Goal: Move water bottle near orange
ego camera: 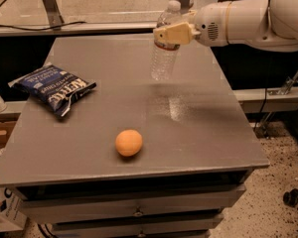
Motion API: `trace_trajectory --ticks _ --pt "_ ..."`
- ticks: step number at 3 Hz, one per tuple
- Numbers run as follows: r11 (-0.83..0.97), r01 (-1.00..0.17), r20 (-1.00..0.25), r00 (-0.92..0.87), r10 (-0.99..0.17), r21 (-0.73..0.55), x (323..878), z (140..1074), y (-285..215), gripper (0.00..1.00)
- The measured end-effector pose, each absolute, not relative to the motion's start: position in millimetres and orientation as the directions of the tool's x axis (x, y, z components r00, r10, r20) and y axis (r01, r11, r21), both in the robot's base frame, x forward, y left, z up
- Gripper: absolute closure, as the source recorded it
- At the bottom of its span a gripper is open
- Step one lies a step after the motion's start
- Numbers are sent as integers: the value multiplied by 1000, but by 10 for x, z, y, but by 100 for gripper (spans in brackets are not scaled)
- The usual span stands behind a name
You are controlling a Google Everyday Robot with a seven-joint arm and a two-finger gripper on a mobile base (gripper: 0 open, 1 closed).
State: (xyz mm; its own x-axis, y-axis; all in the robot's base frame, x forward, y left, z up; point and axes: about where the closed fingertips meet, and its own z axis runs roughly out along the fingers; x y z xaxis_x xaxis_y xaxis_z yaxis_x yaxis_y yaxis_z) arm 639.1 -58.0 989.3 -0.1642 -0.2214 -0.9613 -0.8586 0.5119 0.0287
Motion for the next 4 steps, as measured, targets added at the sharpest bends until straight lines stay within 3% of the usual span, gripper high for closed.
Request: trace_trajectory --ticks 4 --pt "440 -898 -949 -131 -285 -8 5679 9945 -637 100"
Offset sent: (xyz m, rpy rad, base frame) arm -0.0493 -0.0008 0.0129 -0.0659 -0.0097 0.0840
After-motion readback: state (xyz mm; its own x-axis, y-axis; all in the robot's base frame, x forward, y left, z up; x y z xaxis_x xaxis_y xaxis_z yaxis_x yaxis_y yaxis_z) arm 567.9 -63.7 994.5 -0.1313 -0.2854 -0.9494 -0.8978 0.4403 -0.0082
